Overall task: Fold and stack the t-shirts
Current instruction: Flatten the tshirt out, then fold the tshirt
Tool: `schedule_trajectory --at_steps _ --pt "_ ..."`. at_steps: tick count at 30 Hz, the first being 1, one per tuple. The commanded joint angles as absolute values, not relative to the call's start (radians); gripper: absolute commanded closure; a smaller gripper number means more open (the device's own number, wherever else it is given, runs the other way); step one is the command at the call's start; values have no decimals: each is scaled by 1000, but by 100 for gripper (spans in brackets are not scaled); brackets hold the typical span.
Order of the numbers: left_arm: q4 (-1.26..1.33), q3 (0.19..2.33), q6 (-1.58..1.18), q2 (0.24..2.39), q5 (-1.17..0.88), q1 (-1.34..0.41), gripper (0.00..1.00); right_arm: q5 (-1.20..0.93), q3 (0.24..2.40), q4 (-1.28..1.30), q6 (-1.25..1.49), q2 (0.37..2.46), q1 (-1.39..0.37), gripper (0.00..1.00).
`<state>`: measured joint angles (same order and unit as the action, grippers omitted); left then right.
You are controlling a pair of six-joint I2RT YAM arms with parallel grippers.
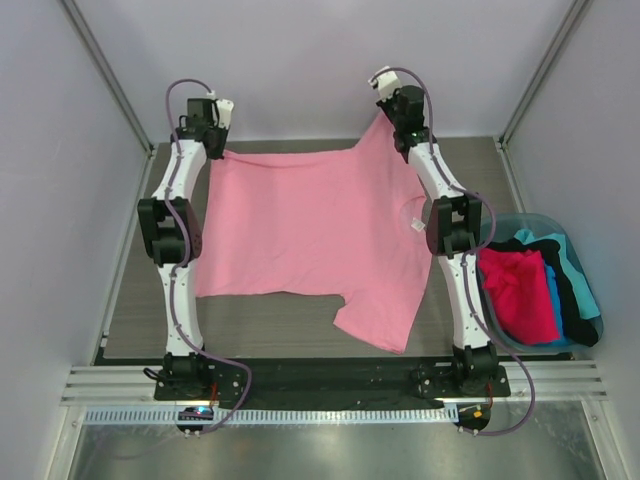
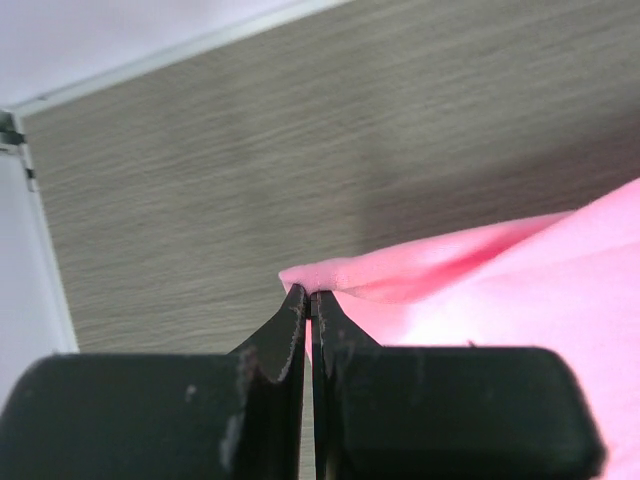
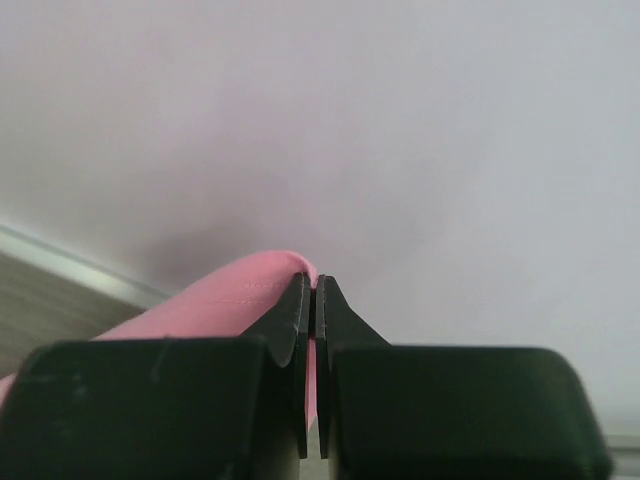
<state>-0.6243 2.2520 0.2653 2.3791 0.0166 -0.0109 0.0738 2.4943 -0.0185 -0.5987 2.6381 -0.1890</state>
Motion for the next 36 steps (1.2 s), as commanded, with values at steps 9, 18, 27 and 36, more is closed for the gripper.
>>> schedule_trajectory --at_steps 9,18,27,36 --pt "-558 2253 272 2335 51 -5 100 86 2387 -112 -589 2508 -195 99" --pt "-584 2232 268 2313 17 -9 100 86 2175 -86 -587 2363 -195 99" --pt "-614 2189 276 2247 -31 -6 100 80 2005 -69 -589 2215 -193 99" --pt "-617 2134 275 2197 -34 23 100 77 1784 -43 -560 2053 -192 99"
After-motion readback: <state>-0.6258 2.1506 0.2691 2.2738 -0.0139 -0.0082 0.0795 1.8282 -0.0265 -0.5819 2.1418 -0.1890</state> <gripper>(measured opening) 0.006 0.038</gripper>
